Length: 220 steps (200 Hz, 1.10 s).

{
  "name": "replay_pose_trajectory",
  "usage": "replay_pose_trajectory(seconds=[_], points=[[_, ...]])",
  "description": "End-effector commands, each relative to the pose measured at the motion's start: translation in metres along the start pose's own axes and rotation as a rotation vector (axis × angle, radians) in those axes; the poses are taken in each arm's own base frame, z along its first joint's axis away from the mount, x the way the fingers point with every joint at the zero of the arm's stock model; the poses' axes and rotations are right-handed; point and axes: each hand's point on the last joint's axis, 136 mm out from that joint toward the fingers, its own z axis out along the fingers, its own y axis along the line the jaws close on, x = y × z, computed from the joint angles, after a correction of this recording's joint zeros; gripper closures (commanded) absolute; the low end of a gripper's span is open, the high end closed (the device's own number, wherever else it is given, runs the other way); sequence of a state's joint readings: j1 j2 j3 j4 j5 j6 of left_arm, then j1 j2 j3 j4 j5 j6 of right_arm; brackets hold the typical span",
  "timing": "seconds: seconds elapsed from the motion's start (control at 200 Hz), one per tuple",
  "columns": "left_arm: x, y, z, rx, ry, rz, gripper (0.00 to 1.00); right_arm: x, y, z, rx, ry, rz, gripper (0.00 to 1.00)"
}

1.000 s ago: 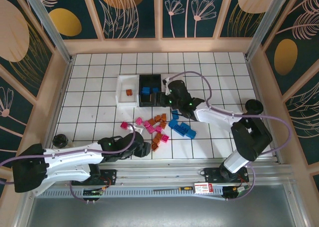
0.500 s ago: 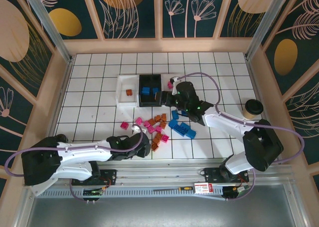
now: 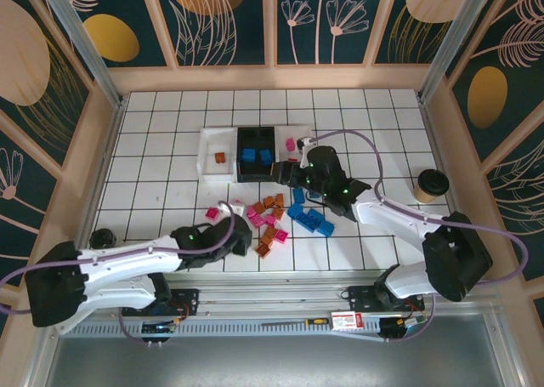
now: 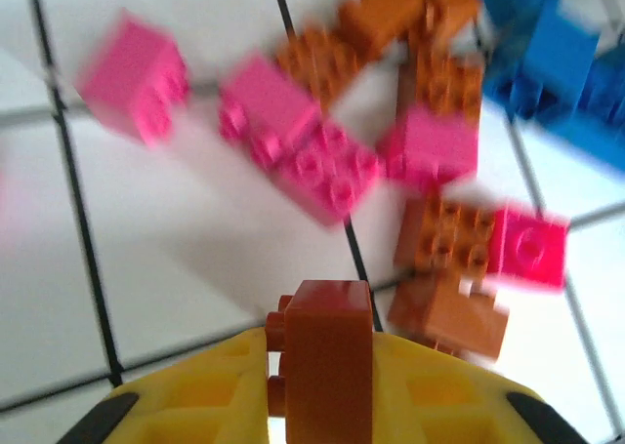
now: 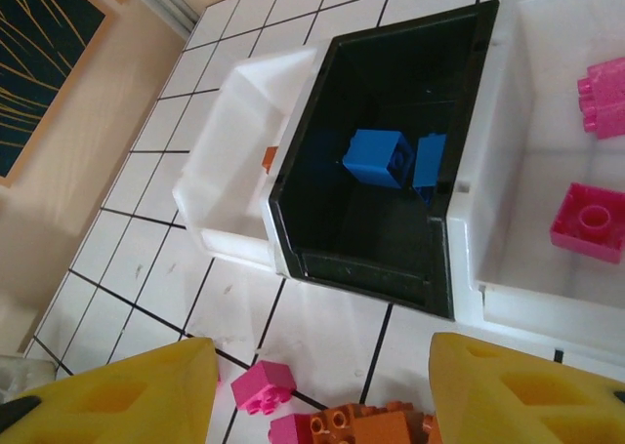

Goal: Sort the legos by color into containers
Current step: Pick up the lego from the middle-left of the table, then place the lego in the container.

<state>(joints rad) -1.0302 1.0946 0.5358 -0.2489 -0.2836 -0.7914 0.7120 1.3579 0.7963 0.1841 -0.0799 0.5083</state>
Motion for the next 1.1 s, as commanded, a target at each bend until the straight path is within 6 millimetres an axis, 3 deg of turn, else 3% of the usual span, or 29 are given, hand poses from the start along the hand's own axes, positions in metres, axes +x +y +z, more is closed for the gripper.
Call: replay_pose_trajectory(seconds=[0.0,0.15,0.265,0.385,0.5,0.52,0.696,0.731,0.886,1.096], points=[[-0.052,0.014,-0.018,-0.035,-0.127,-0.039,0.79,-0.005,-0.003,-0.011,0.005,-0.043,0.020,0.40],[-0.122,0.038,-0.038,-0.128,-0.258,-0.084,0.79,0.003,-0.009,-0.017,0.014,-0.033,0.025,0.40],[-0.166,0.064,-0.036,-0.187,-0.327,-0.152,0.81,0.010,-0.014,-0.022,0.019,-0.031,0.039,0.40],[-0.194,0.091,-0.008,-0.235,-0.319,-0.211,0.85,0.019,-0.021,-0.028,0.031,-0.026,0.052,0.40],[-0.204,0.112,0.027,-0.297,-0.269,-0.225,0.89,0.030,-0.029,-0.037,0.047,-0.015,0.059,0.40],[-0.214,0.112,0.029,-0.295,-0.279,-0.230,0.90,0.032,-0.029,-0.039,0.046,-0.014,0.060,0.40],[-0.234,0.126,0.058,-0.325,-0.259,-0.261,0.89,0.057,-0.037,-0.052,0.045,0.034,0.071,0.39],[-0.237,0.127,0.062,-0.330,-0.256,-0.264,0.86,0.062,-0.039,-0.054,0.047,0.044,0.072,0.38],[-0.248,0.123,0.070,-0.317,-0.251,-0.262,0.51,0.083,-0.044,-0.062,0.050,0.088,0.069,0.37],[-0.268,0.106,0.047,-0.248,-0.298,-0.266,0.28,0.111,-0.037,-0.066,0.050,0.157,0.026,0.36]])
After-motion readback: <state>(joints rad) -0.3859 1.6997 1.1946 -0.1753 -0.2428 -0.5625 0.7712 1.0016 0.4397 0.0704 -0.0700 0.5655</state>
